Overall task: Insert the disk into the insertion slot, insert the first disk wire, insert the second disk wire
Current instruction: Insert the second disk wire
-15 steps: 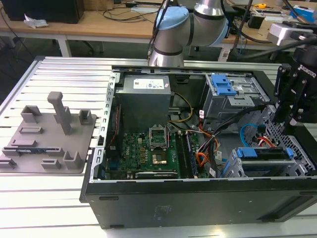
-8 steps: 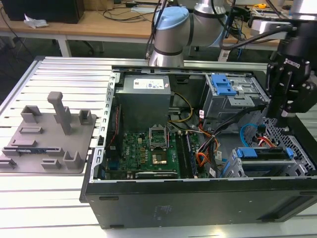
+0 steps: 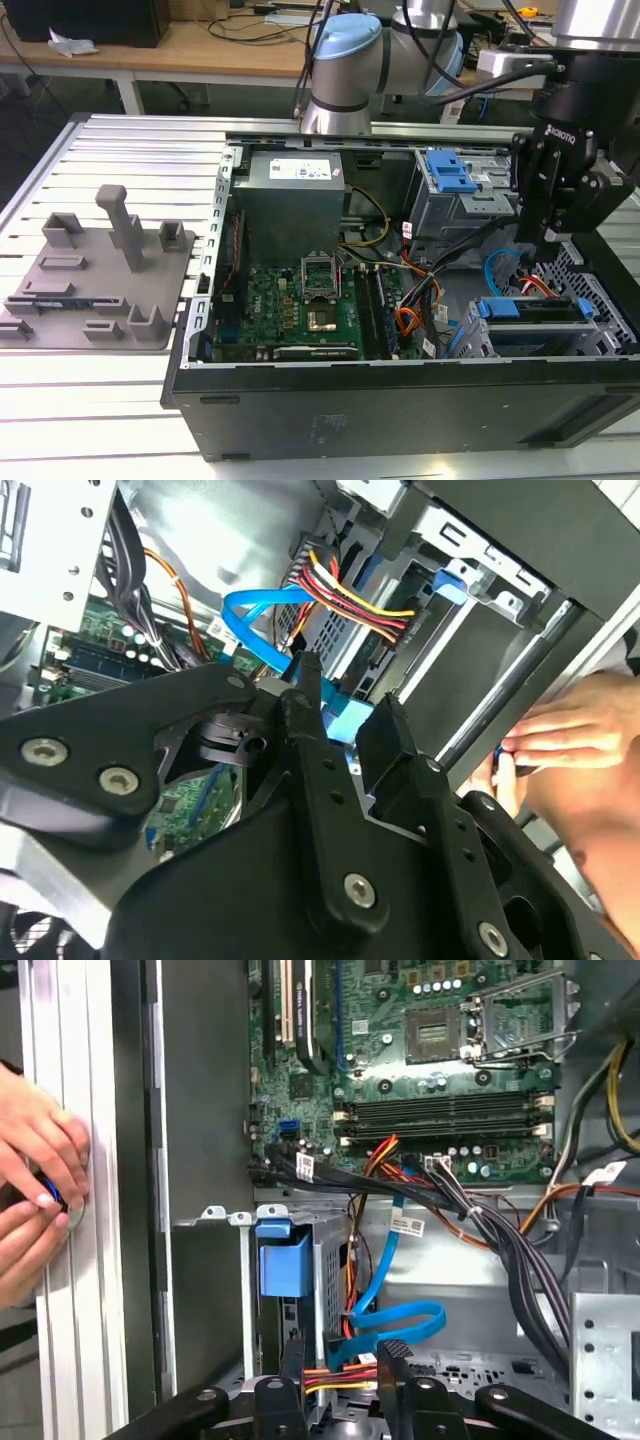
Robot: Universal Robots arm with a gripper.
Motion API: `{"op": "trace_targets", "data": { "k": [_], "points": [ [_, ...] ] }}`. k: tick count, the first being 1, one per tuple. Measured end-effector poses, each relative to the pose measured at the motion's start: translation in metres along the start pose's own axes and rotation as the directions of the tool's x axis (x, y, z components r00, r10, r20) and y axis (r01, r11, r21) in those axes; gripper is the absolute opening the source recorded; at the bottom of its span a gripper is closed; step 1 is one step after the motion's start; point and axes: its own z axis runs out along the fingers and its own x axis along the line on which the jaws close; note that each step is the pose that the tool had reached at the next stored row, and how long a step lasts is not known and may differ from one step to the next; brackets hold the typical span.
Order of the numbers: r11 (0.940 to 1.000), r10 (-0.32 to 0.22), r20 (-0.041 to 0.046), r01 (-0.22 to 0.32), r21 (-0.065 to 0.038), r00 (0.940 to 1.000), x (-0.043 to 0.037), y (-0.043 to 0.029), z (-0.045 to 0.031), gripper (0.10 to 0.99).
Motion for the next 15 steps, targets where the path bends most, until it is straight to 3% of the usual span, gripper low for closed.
{"op": "trace_targets", "data": {
  "k": [5, 13, 15],
  "points": [
    [0.9999, -0.011, -0.0248, 0.011, 0.003, 0.9996, -0.0007, 0.0006, 0.0024, 0.420],
    [0.9999, -0.012, -0.0468, 0.013, 0.002, 0.9988, -0.0021, 0.0009, 0.0068, 0.404],
    [0.9999, -0.013, -0.0514, 0.013, 0.002, 0.9986, -0.0022, 0.0009, 0.0073, 0.271]
  ]
}}
